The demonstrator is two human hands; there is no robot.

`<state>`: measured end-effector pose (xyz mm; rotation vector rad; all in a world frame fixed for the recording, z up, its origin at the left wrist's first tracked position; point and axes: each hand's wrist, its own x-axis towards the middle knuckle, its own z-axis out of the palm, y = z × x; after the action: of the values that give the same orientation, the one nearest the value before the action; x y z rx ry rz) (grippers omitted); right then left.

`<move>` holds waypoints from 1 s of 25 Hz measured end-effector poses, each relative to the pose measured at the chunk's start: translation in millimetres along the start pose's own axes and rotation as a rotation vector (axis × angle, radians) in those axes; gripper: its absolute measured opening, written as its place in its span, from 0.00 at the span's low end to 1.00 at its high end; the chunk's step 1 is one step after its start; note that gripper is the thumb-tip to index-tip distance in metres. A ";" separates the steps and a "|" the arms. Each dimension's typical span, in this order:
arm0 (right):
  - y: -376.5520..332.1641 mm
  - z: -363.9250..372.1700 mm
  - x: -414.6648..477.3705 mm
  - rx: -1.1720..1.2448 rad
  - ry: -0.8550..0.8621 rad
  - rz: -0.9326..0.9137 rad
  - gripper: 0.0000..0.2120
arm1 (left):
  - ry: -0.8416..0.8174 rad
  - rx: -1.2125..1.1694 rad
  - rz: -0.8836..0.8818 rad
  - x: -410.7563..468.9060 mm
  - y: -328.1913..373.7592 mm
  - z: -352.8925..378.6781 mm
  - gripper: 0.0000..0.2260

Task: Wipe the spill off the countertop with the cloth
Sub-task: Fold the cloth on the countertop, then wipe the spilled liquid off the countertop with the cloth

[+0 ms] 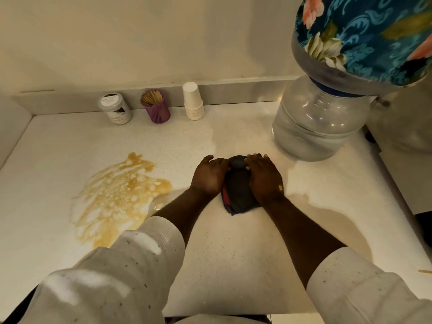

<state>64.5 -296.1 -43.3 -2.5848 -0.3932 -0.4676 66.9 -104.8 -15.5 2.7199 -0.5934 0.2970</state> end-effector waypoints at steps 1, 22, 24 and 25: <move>-9.6 -0.7 3.0 0.010 0.013 -0.025 0.19 | 0.002 0.011 -0.011 -6.1 -4.0 -9.8 0.09; -322.6 60.1 5.1 0.059 0.020 -0.204 0.11 | 0.111 0.072 0.067 -188.6 -205.9 -216.0 0.08; -344.7 73.5 8.6 -0.008 -0.016 -0.170 0.11 | 0.105 0.072 0.066 -198.0 -229.9 -220.7 0.08; -352.4 79.3 9.6 -0.040 -0.035 -0.157 0.12 | 0.110 0.084 0.071 -201.2 -238.6 -219.6 0.08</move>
<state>-31.3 42.7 37.7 -2.6153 -0.6085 -0.4897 -36.7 253.5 64.8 2.7441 -0.6604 0.4968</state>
